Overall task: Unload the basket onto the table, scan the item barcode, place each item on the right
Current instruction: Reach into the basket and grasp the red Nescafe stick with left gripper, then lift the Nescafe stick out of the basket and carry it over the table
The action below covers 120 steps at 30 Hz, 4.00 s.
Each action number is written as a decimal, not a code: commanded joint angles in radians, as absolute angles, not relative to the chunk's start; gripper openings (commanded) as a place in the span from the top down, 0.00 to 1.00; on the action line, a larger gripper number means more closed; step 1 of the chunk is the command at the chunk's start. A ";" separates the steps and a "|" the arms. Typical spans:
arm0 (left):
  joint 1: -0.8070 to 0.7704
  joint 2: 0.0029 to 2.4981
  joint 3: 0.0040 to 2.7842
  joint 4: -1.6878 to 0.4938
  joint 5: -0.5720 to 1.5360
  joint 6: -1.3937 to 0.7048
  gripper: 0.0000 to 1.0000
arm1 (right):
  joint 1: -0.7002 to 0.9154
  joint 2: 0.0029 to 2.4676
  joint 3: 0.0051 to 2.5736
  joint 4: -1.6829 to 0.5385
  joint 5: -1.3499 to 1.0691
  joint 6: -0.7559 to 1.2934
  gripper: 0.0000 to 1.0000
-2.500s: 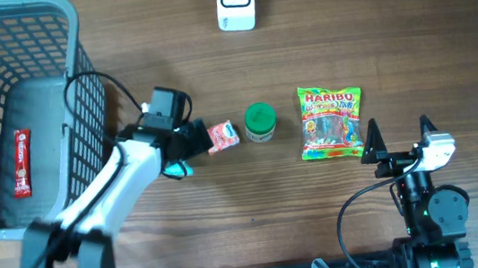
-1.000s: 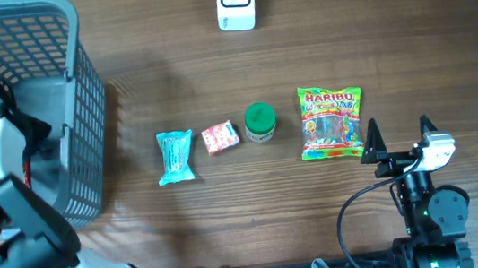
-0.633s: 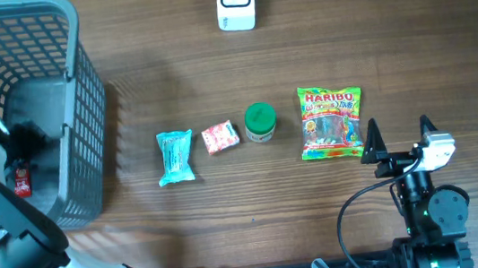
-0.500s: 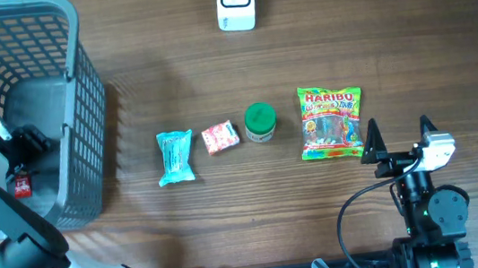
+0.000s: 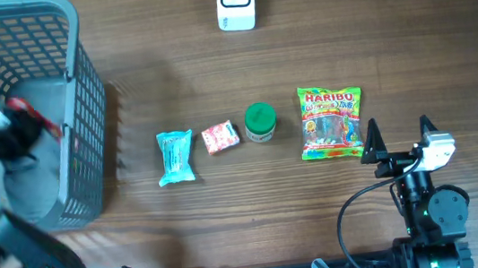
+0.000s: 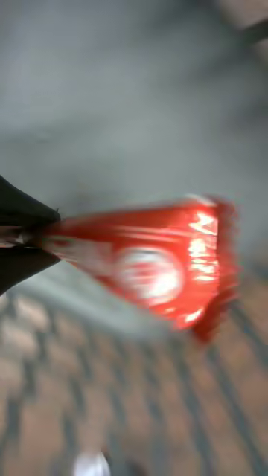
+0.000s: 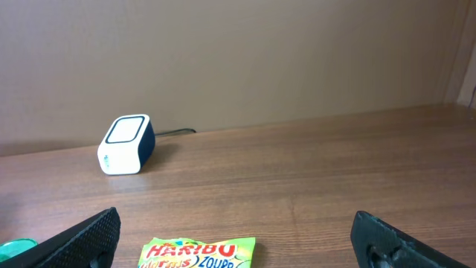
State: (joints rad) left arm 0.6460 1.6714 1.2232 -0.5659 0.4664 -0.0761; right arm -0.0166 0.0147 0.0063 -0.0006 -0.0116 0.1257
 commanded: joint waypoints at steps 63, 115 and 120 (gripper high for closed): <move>0.323 2.207 1.232 -0.636 -0.236 -0.586 0.21 | -0.012 0.009 0.005 0.003 -0.023 0.111 0.00; -0.099 1.743 1.355 -1.654 1.103 -0.089 0.96 | -0.012 0.009 0.005 0.003 -0.023 0.111 0.00; -0.098 1.741 1.355 -1.686 1.103 -0.089 0.96 | -0.012 0.009 0.005 0.003 -0.023 0.111 0.00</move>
State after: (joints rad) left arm -0.1028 1.7477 1.3514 -1.6798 1.0763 -0.1017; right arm -0.0166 0.0147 0.0063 -0.0006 -0.0116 0.1253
